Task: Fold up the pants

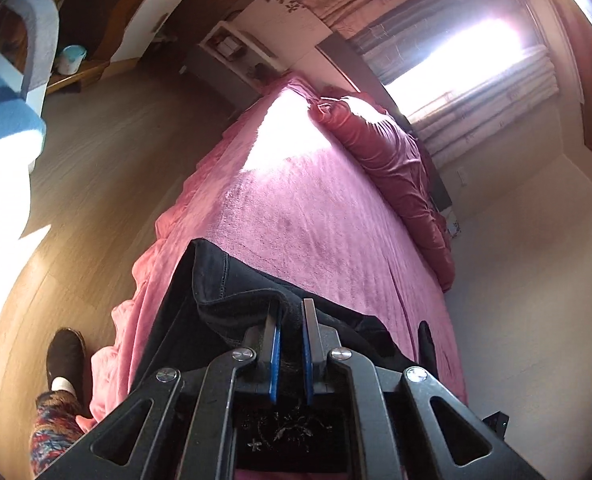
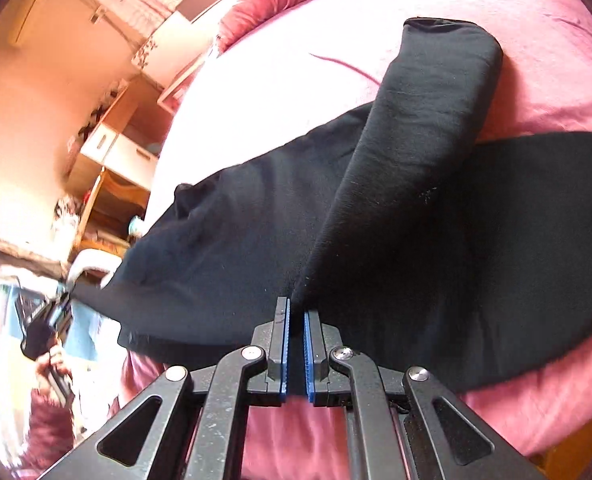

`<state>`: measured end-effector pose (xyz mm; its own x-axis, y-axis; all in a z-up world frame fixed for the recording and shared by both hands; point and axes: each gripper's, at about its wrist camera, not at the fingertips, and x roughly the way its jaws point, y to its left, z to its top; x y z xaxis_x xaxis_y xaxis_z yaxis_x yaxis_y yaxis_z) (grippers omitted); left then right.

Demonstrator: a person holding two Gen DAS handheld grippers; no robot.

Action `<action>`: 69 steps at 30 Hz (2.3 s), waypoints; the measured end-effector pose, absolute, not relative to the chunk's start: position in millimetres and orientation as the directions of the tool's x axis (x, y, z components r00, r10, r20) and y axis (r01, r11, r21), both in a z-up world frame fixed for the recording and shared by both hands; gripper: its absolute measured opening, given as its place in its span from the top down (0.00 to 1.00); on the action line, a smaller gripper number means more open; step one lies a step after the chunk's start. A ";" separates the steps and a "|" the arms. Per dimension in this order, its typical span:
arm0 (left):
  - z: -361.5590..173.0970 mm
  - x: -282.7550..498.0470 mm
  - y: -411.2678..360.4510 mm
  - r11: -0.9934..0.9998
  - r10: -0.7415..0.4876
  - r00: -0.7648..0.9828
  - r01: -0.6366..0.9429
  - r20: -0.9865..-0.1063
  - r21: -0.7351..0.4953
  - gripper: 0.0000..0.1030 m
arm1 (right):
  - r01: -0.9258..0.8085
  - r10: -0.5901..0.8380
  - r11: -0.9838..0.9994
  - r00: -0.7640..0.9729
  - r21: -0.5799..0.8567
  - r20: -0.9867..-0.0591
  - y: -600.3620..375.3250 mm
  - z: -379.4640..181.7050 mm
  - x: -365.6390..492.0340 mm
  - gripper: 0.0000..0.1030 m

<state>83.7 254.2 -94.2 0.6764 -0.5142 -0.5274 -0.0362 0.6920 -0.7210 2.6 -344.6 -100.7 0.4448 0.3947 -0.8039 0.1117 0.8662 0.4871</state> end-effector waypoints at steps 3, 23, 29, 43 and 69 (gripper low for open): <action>-115.8 76.9 254.4 0.728 -0.513 0.617 -0.056 -0.597 -0.683 0.92 | 0.129 0.395 0.869 0.401 0.478 -0.827 -342.9 -116.1 -8.9 0.94; -178.2 39.2 275.9 0.738 -0.476 0.492 -0.227 -0.729 -0.635 0.91 | 0.136 0.339 0.910 0.299 0.392 -0.892 -329.1 -154.8 -16.9 0.95; -169.0 39.8 280.5 0.796 -0.334 0.463 -0.328 -0.821 -0.508 0.71 | 0.114 0.362 0.908 0.276 0.404 -0.891 -327.2 -148.3 -11.7 0.86; -99.4 64.7 124.2 0.881 -0.447 0.517 0.112 -0.730 -0.460 0.69 | 0.286 0.107 0.917 0.497 0.278 -0.861 -413.3 -68.1 47.7 0.59; -155.9 60.3 3.9 0.832 -0.533 0.232 0.320 -0.814 -0.454 0.69 | 0.366 -0.106 0.930 0.380 0.044 -0.919 -427.3 -94.0 221.8 0.94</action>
